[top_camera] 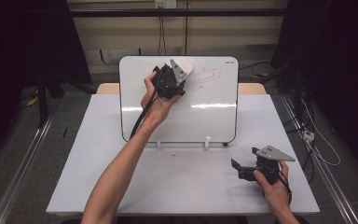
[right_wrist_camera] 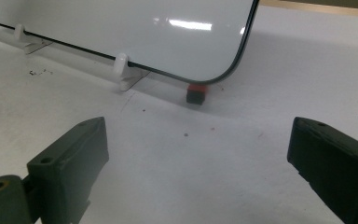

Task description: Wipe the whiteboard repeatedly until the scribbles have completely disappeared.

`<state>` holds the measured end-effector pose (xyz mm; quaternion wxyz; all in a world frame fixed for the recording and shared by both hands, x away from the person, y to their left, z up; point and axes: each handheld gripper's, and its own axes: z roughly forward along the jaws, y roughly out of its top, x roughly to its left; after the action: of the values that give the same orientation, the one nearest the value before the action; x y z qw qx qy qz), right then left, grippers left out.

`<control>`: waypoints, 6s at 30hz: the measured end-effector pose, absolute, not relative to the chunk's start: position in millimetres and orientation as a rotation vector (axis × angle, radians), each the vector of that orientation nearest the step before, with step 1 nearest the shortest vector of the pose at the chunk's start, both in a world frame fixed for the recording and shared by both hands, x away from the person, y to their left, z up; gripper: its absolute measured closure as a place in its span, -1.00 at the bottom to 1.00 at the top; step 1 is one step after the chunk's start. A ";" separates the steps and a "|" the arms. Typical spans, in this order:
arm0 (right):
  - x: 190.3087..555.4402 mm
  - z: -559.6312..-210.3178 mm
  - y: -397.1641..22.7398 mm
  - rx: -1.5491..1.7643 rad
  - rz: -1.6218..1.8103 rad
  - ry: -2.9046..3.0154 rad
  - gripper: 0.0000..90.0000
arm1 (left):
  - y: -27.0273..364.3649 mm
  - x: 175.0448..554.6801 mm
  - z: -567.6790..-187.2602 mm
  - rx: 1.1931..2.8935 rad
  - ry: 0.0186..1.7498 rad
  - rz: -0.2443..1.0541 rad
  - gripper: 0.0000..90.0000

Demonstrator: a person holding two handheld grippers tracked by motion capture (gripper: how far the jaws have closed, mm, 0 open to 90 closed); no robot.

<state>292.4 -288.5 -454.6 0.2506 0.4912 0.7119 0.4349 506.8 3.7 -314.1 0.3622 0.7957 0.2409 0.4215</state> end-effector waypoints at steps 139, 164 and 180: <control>288.8 -453.0 -289.6 1.342 1.203 1.932 -0.88 | -104.4 470.3 -353.1 2.212 0.263 1.077 -0.31; 284.7 -452.8 -293.7 1.341 1.202 1.925 -0.88 | -92.4 494.6 -323.6 2.157 0.403 1.060 -0.31; 285.1 -452.8 -292.8 1.347 1.196 1.925 -0.88 | -17.1 503.0 -318.4 2.070 0.581 1.054 -0.31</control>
<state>285.1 -292.8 -452.8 0.2501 0.4946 0.7071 0.4391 503.0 -17.1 -318.4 0.3652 0.8048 0.2259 0.4097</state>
